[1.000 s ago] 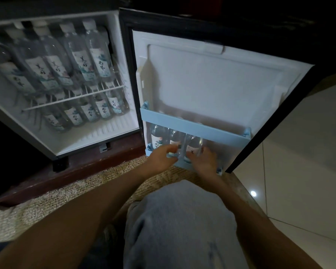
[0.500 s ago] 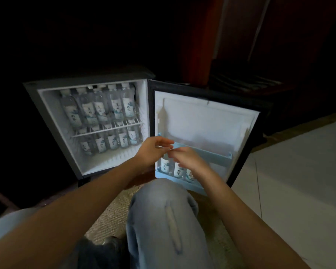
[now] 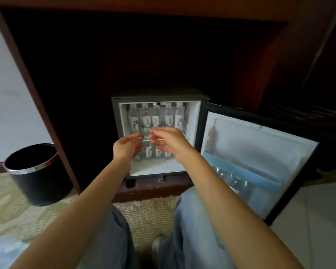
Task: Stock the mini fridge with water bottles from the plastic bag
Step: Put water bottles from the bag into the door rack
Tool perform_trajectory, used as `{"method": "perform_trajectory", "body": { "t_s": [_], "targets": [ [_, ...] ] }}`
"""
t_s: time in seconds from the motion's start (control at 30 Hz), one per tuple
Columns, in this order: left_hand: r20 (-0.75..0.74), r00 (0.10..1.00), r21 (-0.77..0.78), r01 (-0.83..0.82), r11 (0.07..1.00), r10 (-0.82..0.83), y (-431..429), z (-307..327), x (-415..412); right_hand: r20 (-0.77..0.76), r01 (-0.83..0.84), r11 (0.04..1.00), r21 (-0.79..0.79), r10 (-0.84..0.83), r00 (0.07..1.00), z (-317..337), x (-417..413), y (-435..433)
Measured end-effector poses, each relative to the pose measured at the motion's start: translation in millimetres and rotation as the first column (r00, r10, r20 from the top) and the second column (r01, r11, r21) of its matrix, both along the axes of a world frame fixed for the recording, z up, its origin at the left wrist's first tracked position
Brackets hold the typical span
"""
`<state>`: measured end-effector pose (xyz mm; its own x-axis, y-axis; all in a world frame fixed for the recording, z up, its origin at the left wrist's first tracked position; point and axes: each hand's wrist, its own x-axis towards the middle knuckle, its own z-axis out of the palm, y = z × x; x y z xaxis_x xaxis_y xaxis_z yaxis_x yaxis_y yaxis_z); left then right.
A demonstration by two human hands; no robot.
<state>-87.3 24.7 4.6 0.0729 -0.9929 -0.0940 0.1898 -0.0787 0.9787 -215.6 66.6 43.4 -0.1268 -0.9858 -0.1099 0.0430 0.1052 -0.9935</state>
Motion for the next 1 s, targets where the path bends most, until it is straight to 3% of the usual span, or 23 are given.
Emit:
{"method": "perform_trajectory", "body": {
  "t_s": [0.13, 0.27, 0.33, 0.4, 0.5, 0.67, 0.83, 1.0],
  "targets": [
    [0.196, 0.977, -0.057, -0.073, 0.996, 0.082, -16, -4, 39, -0.015, 0.020, 0.998, 0.054, -0.019, 1.000, -12, 38, -32],
    [0.486, 0.874, -0.022, 0.006, 1.000, 0.005, -15, -9, 101, -0.022, -0.091, 0.992, 0.082, 0.094, 0.995, -28, 84, -60],
    [0.556, 0.831, -0.002, -0.033, 0.999, 0.028, -8, -6, 144, -0.056, -0.177, 0.978, 0.109, 0.184, 0.981, -36, 112, -67],
    [0.556, 0.830, 0.036, -0.088, 0.995, 0.054, 6, -5, 191, -0.075, -0.262, 0.954, 0.142, 0.275, 0.959, -44, 140, -67],
    [0.429, 0.891, 0.109, -0.215, 0.971, 0.149, 38, -8, 251, -0.070, -0.342, 0.928, 0.151, 0.355, 0.932, -50, 179, -60],
    [0.604, 0.769, 0.137, -0.361, 0.923, 0.211, 87, -36, 325, -0.096, -0.433, 0.875, 0.216, 0.460, 0.883, -65, 257, -33],
    [0.761, 0.629, 0.178, -0.436, 0.882, 0.157, 130, -65, 391, -0.189, -0.590, 0.743, 0.317, 0.659, 0.728, -93, 331, -1],
    [0.782, 0.604, 0.193, -0.470, 0.861, 0.155, 168, -76, 436, -0.269, -0.637, 0.650, 0.414, 0.756, 0.597, -112, 381, 21]
  ]
}}
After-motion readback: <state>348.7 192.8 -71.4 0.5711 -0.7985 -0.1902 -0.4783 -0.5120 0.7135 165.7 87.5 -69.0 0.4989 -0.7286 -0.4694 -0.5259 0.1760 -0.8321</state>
